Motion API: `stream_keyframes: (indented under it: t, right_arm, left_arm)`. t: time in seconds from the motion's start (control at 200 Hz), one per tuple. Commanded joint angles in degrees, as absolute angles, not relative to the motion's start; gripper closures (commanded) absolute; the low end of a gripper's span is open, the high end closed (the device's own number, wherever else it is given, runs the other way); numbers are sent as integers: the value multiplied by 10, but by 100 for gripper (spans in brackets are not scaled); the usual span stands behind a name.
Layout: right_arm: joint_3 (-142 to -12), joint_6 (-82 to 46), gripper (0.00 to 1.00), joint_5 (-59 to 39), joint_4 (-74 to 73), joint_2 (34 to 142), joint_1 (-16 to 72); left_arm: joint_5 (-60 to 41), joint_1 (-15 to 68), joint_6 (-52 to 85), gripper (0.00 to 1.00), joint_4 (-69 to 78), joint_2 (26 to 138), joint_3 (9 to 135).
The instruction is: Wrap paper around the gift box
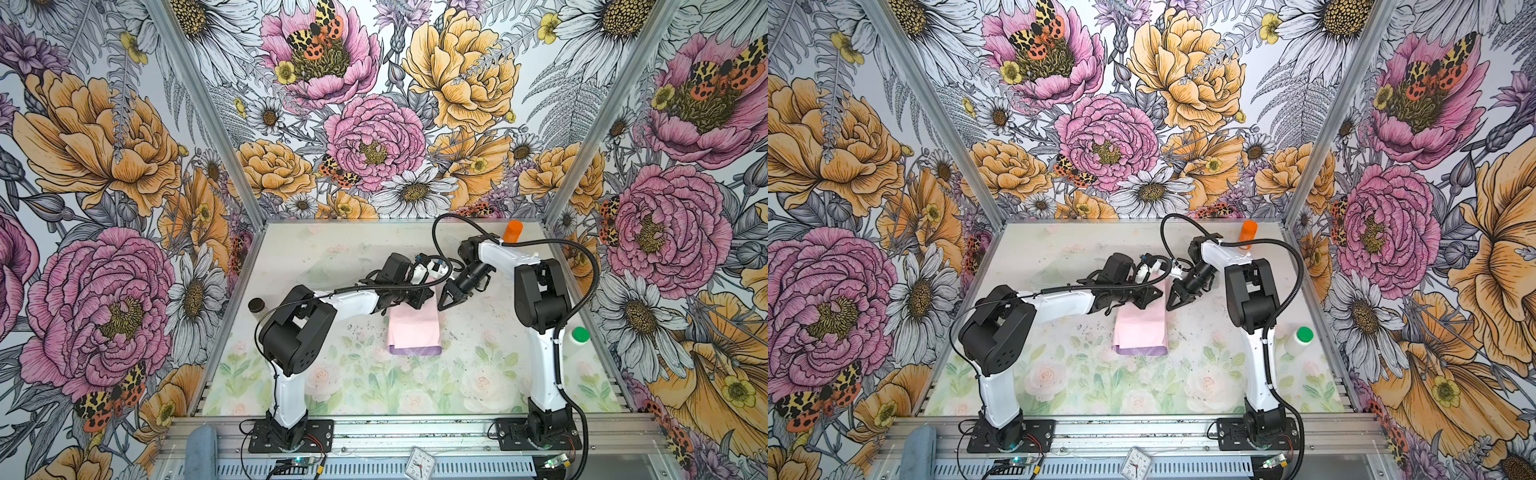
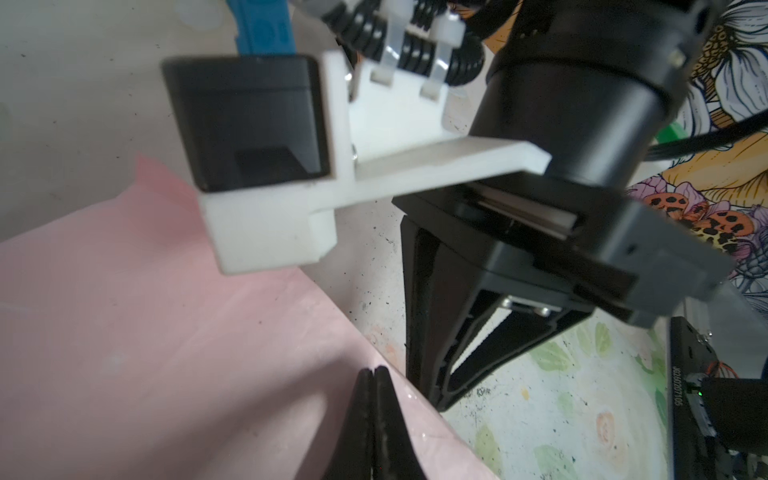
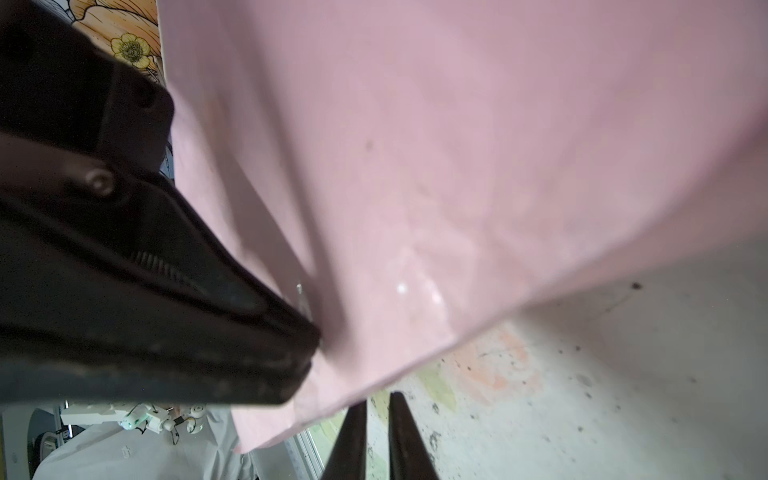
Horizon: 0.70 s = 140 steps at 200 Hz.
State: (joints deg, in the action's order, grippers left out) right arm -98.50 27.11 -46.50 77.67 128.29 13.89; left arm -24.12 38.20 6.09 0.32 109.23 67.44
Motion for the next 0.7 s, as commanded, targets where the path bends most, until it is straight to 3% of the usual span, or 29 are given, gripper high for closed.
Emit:
stream_keyframes:
  t: [0.0,0.25,0.55,0.695]
  right_arm:
    - [-961,252,86,-489,724,1252,138]
    - [-862,145,84,-451,570,1160,120]
    - [-733,-53,56,-307,422,964,109]
    - [-686,-188,51,-233,362,901,127]
  left_arm:
    - [-191,382,57,100,-51,1093,653]
    - [-188,385,60,100,-50,1074,660]
    - [-149,384,104,66,-63,974,690]
    - [-93,364,173,55,-131,933,691]
